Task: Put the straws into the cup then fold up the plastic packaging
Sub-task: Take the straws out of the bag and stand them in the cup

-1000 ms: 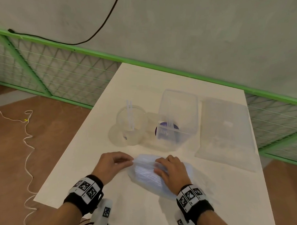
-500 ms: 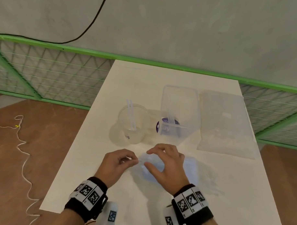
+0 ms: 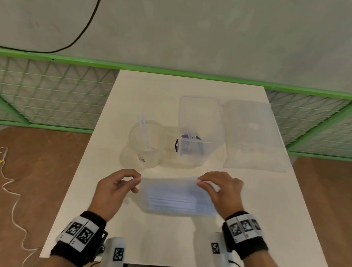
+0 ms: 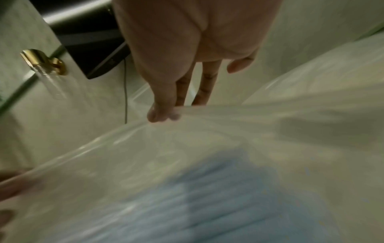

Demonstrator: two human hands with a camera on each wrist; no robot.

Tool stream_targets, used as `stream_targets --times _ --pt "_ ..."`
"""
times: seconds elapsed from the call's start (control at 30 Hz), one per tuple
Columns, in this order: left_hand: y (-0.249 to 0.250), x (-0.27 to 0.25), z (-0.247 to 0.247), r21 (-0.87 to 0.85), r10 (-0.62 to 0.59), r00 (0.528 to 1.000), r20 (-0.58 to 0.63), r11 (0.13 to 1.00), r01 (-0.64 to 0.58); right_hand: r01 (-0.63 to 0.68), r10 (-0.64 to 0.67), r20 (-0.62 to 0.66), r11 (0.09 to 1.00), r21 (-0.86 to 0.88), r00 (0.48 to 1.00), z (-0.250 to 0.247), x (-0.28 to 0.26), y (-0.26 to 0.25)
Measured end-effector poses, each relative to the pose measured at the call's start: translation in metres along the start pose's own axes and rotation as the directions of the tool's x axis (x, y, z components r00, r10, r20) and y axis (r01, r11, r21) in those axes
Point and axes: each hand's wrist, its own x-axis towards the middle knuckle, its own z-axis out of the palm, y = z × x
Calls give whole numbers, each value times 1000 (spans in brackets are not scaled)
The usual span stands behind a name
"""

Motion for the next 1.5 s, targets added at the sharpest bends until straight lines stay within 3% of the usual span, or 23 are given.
stream_targets --times 0.23,0.33,0.47,0.63,0.73,0.8,0.87,0.97,1.07,1.17,1.27,1.37,1.43,1.5 --pt "0 2 -13 -109 -29 990 -136 994 14 -205 197 -107 976 -72 974 -72 -6 66" --pt "3 2 -11 -137 -34 991 -129 990 16 -257 251 -65 963 -86 966 -88 -9 79" --pt "9 1 0 -130 -43 988 -149 991 23 -322 324 -16 944 66 946 -84 -8 71" --pt "18 -1 12 57 -96 982 -165 993 107 -217 216 26 955 203 976 -60 -8 38" --pt "27 2 22 201 -111 981 -162 969 143 -151 147 127 988 19 981 -47 -7 33" --pt "31 3 26 249 -118 984 -135 957 149 -170 190 223 980 -108 956 -44 -4 34" --pt "34 3 28 289 -111 988 -105 947 138 -212 269 297 954 -213 916 -45 0 28" --pt "39 3 32 311 -92 990 -109 943 122 -204 280 271 939 -277 921 -48 2 20" --pt "46 -1 36 339 -31 993 -112 938 67 -195 264 378 958 -211 887 -52 -2 15" --pt "48 -3 37 385 48 997 -67 923 -19 -192 247 377 965 -178 893 -53 -9 11" --pt "49 -4 37 428 238 966 97 866 -257 -214 283 240 936 -279 929 -46 -11 8" --pt "39 -3 35 490 281 912 300 774 -400 -239 306 177 916 -323 935 -36 -12 9" --pt "32 -4 32 658 172 918 357 651 -378 -224 328 237 898 -380 915 -35 -12 10" --pt "27 -5 32 800 -9 946 325 536 -270 -201 361 287 862 -466 887 -39 -13 8"
